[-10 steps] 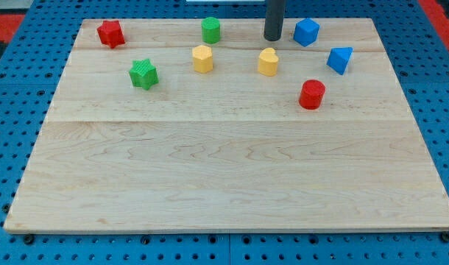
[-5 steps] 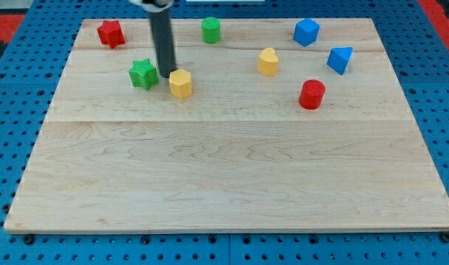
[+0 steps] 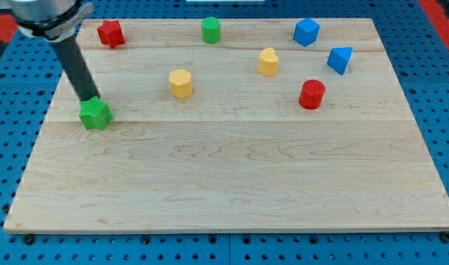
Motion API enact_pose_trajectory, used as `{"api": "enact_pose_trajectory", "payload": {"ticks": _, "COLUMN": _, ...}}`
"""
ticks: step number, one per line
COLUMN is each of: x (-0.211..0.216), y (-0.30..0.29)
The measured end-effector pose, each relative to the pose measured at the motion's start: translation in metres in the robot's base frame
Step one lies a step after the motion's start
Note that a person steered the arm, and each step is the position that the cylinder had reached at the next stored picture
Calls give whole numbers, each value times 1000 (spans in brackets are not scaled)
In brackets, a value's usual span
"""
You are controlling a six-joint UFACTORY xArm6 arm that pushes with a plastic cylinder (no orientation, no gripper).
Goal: Place the green star at the center left side of the board
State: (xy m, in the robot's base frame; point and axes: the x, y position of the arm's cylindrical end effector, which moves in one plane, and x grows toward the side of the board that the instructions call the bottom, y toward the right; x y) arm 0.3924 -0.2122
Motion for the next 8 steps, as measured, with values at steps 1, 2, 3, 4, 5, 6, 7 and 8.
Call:
{"api": "enact_pose_trajectory", "payload": {"ticks": 1, "x": -4, "y": 17}}
{"api": "enact_pose_trajectory", "payload": {"ticks": 2, "x": -4, "y": 24}}
{"api": "enact_pose_trajectory", "payload": {"ticks": 3, "x": -4, "y": 28}}
{"api": "enact_pose_trajectory", "payload": {"ticks": 4, "x": -4, "y": 30}}
{"api": "enact_pose_trajectory", "payload": {"ticks": 5, "x": -4, "y": 30}}
{"api": "enact_pose_trajectory", "payload": {"ticks": 6, "x": -4, "y": 30}}
{"api": "enact_pose_trajectory", "payload": {"ticks": 7, "x": -8, "y": 30}}
{"api": "enact_pose_trajectory", "payload": {"ticks": 8, "x": -26, "y": 32}}
